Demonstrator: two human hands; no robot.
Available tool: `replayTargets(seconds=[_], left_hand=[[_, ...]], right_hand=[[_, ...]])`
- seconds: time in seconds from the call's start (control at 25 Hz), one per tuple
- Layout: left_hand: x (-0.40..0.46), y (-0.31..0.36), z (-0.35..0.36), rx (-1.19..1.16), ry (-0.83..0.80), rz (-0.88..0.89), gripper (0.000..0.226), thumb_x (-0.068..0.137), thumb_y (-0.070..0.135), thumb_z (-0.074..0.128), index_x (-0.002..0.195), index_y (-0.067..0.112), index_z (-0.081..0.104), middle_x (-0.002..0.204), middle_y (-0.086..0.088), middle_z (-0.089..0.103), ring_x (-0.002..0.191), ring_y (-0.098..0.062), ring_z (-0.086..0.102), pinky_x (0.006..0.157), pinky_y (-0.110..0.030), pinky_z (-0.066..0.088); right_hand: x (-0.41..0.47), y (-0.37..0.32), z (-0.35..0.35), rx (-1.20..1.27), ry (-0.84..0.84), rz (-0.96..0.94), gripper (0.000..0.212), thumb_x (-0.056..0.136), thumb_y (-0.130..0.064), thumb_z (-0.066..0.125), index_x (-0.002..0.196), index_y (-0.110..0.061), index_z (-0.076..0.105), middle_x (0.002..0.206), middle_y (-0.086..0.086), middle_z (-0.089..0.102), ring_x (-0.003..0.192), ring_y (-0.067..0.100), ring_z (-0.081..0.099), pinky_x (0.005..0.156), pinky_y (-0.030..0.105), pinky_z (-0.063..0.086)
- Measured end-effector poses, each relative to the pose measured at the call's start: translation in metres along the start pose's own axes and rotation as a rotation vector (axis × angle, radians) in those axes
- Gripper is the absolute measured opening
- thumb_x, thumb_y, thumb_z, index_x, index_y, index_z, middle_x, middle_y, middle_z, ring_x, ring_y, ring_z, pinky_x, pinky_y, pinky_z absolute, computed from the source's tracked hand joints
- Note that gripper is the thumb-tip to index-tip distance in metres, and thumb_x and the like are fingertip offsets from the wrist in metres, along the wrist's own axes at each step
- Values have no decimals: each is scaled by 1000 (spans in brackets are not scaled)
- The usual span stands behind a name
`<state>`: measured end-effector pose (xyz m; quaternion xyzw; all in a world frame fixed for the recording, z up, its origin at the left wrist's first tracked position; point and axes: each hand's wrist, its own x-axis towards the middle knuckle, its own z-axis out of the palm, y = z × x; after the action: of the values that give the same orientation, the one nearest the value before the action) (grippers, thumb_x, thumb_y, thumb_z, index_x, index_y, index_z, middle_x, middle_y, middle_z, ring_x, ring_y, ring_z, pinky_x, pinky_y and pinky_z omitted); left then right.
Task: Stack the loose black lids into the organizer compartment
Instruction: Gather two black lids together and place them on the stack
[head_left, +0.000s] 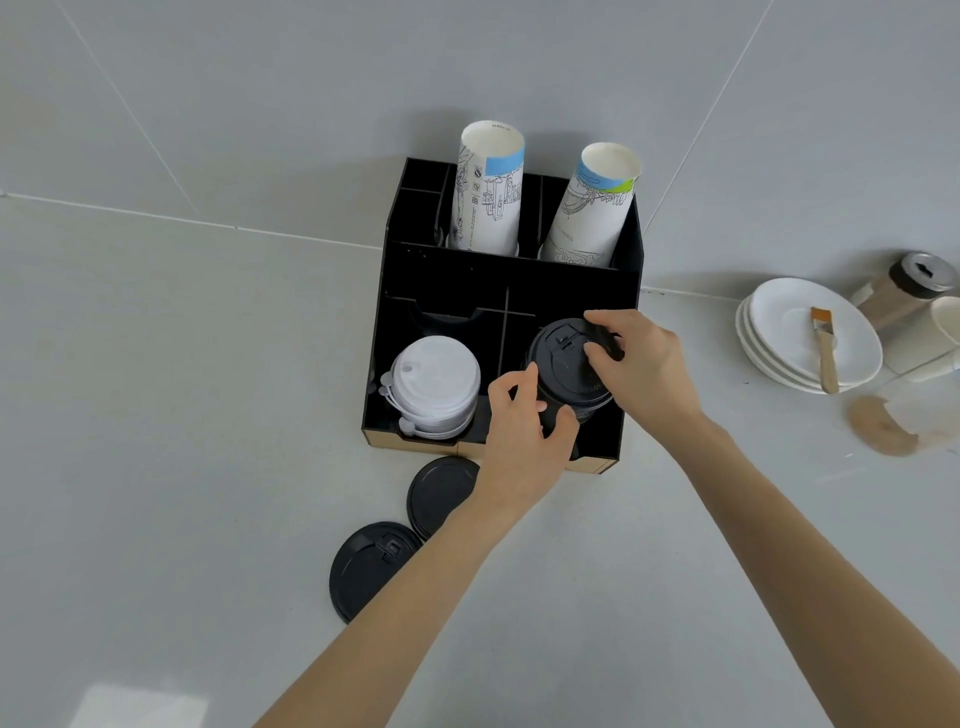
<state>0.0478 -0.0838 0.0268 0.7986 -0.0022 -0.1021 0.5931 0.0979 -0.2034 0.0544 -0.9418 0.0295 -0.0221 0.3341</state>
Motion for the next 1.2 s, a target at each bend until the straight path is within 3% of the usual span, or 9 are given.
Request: replayTargets(seconds=[0.24, 0.52, 0.64, 0.8, 0.92, 1.2], left_hand=[[9, -6, -1, 14, -21, -38, 51, 90, 14, 46, 137, 11, 26, 133, -7, 29, 103, -10, 41, 84, -23, 39], [13, -10, -1, 81, -10, -21, 52, 90, 15, 46, 137, 11, 25, 136, -8, 30, 99, -9, 43, 80, -24, 41], [14, -10, -2, 74, -16, -23, 52, 90, 15, 46, 138, 11, 25, 136, -9, 32, 99, -8, 42, 80, -24, 40], [13, -11, -2, 74, -2, -10, 53, 90, 15, 46, 138, 11, 25, 136, -10, 32, 100, -9, 43, 82, -24, 41], [13, -12, -1, 81, 0, 1, 52, 90, 15, 45, 138, 11, 25, 138, -9, 31, 102, -9, 44, 82, -24, 41], [16, -15, -5, 88, -8, -5, 51, 91, 17, 44, 138, 12, 26, 139, -8, 33, 105, -12, 47, 86, -26, 43]], right_hand=[[7, 6, 9, -23, -21, 0, 36, 87, -9, 51, 122, -10, 51, 128, 10, 56, 114, 23, 52, 85, 12, 32], [9, 11, 9, -24, -73, -19, 39, 87, -12, 52, 126, -11, 47, 130, 10, 55, 117, 23, 51, 87, 12, 34], [9, 13, 8, -30, -120, -38, 42, 88, -13, 51, 129, -12, 42, 133, 9, 52, 121, 23, 48, 90, 16, 34], [5, 18, 13, -59, -118, -37, 43, 90, -14, 47, 132, -14, 38, 136, 9, 48, 126, 28, 36, 101, 33, 34], [2, 20, 15, -99, -78, -82, 42, 91, -14, 45, 132, -12, 38, 136, 12, 45, 123, 31, 42, 101, 41, 39], [1, 19, 13, -145, -104, -82, 45, 91, -15, 44, 135, -10, 33, 135, 15, 45, 121, 31, 44, 100, 43, 41]])
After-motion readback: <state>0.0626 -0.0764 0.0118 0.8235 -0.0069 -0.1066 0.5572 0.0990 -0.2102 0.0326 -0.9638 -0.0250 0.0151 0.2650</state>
